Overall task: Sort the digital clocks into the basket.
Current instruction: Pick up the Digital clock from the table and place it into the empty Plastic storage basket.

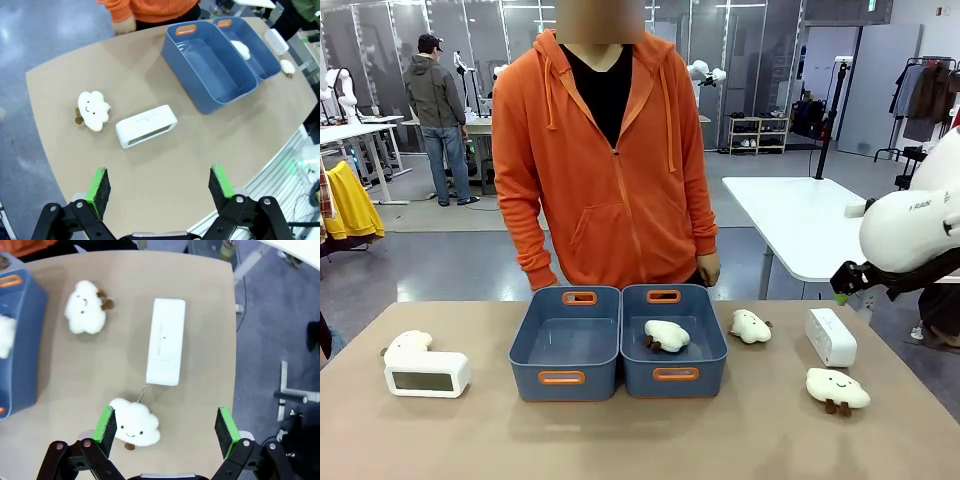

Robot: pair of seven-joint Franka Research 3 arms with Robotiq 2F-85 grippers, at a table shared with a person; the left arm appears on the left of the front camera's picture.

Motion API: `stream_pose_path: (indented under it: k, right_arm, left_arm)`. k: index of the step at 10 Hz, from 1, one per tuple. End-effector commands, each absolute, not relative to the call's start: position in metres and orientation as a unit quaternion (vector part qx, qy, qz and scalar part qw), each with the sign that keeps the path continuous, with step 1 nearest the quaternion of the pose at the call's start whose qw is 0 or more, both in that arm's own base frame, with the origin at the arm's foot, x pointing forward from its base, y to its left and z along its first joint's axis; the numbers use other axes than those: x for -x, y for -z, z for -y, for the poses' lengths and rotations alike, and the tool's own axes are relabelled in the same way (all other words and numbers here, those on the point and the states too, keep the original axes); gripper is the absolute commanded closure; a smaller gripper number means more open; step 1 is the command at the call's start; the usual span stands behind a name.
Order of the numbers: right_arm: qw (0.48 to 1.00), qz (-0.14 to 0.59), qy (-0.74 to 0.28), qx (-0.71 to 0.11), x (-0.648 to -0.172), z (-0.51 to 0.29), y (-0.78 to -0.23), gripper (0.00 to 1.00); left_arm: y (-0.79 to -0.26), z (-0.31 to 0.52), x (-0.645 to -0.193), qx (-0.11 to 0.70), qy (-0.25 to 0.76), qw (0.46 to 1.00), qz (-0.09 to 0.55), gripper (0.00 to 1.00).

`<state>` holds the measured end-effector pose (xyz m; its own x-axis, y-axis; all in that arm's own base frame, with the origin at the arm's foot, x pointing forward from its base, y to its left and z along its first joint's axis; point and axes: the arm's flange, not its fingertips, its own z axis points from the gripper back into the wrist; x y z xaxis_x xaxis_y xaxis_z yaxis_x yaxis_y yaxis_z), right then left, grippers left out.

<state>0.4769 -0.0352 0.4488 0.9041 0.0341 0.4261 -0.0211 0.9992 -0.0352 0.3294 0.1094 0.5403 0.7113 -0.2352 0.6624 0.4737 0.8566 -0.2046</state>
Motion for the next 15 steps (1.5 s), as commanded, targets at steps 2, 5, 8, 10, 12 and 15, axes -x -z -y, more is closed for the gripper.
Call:
stream_pose_path:
  k: [2, 5, 8, 10, 12, 15]
  right_arm:
    - [0.985, 0.170, 0.008, 0.024, -0.515, 0.023, -0.421, 0.00]
    - [0.989, 0.138, 0.020, 0.057, -0.543, 0.020, -0.390, 0.00]
    - [0.995, 0.096, 0.012, 0.022, -0.558, 0.014, -0.355, 0.00]
    - [0.996, 0.083, 0.012, 0.040, -0.561, 0.012, -0.336, 0.00]
    - [0.995, 0.080, 0.040, 0.035, -0.569, 0.018, -0.324, 0.00]
    - [0.995, 0.081, 0.043, 0.041, -0.571, 0.027, -0.318, 0.92]
  left_arm:
    - [-0.544, -0.112, -0.330, 0.181, 0.203, 0.908, 0.320, 0.00]
    - [-0.544, -0.112, -0.330, 0.181, 0.203, 0.908, 0.320, 0.00]
    - [-0.544, -0.112, -0.330, 0.181, 0.203, 0.908, 0.320, 0.00]
    - [-0.544, -0.112, -0.330, 0.181, 0.203, 0.908, 0.320, 0.00]
    - [-0.544, -0.112, -0.330, 0.181, 0.203, 0.908, 0.320, 0.00]
    - [-0.544, -0.112, -0.330, 0.181, 0.203, 0.908, 0.320, 0.00]
